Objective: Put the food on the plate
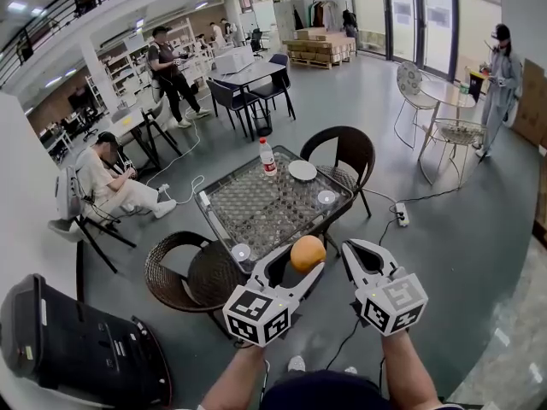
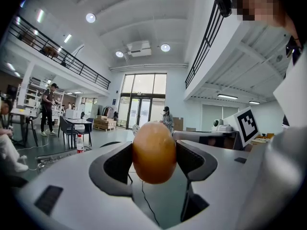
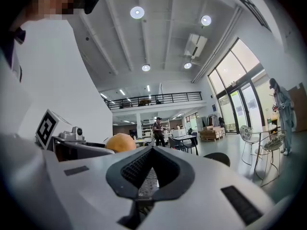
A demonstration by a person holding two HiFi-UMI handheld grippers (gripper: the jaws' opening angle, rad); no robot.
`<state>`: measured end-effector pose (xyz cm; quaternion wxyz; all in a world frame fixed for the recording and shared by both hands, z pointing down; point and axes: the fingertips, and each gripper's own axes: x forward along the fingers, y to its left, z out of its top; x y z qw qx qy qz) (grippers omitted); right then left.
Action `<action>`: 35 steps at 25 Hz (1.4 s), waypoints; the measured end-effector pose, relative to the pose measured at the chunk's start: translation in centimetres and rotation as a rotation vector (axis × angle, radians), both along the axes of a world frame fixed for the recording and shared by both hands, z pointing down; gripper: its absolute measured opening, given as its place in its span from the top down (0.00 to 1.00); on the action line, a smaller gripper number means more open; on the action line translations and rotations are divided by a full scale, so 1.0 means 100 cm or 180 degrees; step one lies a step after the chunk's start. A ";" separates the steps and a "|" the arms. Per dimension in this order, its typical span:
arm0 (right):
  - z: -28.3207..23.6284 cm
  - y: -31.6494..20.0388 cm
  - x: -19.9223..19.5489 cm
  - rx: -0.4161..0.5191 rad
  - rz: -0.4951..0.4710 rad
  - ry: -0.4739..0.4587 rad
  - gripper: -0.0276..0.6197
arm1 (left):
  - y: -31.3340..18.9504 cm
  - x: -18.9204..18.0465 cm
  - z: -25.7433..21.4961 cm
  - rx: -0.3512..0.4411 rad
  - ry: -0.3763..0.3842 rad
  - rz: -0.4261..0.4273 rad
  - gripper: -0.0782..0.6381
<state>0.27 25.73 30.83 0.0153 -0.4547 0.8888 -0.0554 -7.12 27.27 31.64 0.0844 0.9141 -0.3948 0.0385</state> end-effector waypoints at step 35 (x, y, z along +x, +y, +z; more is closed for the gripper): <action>0.040 -0.081 0.084 -0.0087 -0.0194 0.0187 0.95 | -0.083 0.050 0.042 -0.0161 -0.0027 -0.0344 0.50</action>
